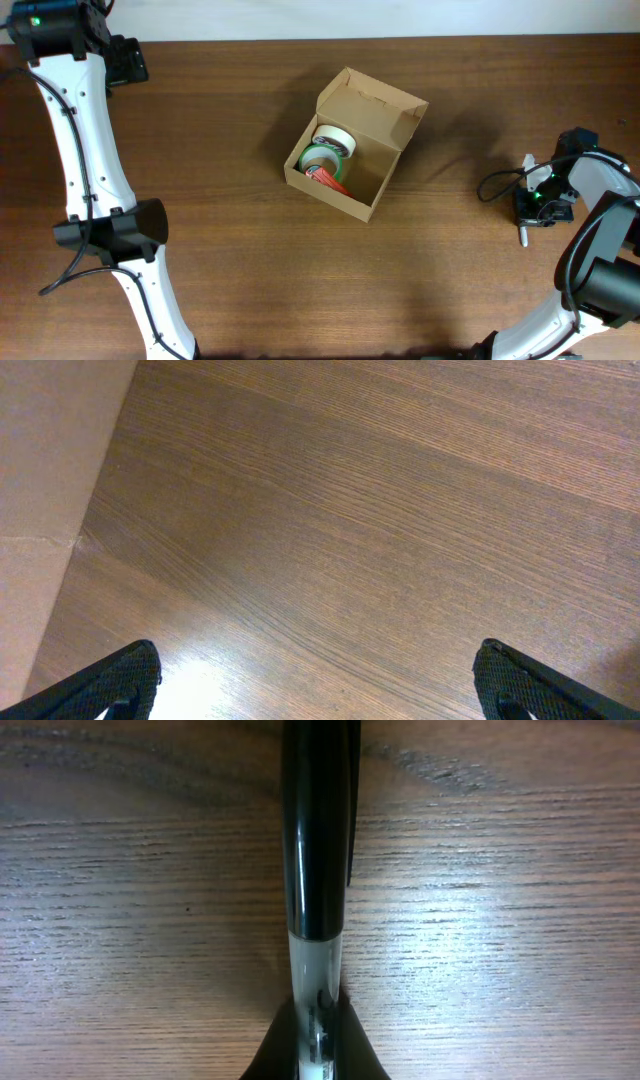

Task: Pack container
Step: 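Move the right gripper to the black marker and grasp it, then lift the black marker and carry it into the box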

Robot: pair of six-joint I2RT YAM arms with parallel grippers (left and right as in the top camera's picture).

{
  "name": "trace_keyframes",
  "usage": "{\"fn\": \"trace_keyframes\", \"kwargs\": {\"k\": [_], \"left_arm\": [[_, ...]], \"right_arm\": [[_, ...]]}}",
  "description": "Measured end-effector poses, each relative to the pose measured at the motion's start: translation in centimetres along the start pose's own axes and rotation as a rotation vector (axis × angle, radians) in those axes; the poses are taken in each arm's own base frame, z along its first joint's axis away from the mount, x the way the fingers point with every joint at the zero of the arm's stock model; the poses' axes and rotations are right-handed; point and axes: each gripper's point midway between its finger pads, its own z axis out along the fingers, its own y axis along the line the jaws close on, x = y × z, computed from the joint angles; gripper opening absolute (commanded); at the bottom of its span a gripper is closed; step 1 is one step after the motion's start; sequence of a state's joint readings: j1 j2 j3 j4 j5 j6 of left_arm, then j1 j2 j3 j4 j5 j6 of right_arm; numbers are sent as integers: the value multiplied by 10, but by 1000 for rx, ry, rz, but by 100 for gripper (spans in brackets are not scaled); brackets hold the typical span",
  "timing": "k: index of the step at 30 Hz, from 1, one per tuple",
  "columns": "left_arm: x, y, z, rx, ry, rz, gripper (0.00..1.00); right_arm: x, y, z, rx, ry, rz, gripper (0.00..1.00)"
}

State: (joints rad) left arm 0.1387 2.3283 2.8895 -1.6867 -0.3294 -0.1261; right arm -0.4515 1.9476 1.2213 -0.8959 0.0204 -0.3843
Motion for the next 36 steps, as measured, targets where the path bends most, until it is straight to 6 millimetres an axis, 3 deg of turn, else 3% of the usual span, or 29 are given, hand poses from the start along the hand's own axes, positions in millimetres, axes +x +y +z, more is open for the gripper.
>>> {"fn": "trace_keyframes", "kwargs": {"k": [7,12,15,21,24,25,29,32,36], "left_arm": [[0,0,0,0,0,0,100],[0,0,0,0,0,0,100],[0,0,0,0,0,0,100],[0,0,0,0,0,0,100],[0,0,0,0,0,0,100],[0,0,0,0,0,0,100],[0,0,0,0,0,0,100],[0,0,0,0,0,0,100],[0,0,0,0,0,0,100]], "right_arm": [[-2,4,-2,-32,8,12,4],[-9,25,-17,-165,26,15,4],[-27,33,-52,-219,-14,9,4],[-76,51,-150,-213,-173,-9,4],[-95,85,-206,-198,-279,-94,4],[-97,90,-213,-197,-295,-108,4],[-109,155,-257,-196,-406,-271,4],[-104,211,-268,-214,-428,-411,4],[-86,276,-265,-196,-411,-605,4]]}}
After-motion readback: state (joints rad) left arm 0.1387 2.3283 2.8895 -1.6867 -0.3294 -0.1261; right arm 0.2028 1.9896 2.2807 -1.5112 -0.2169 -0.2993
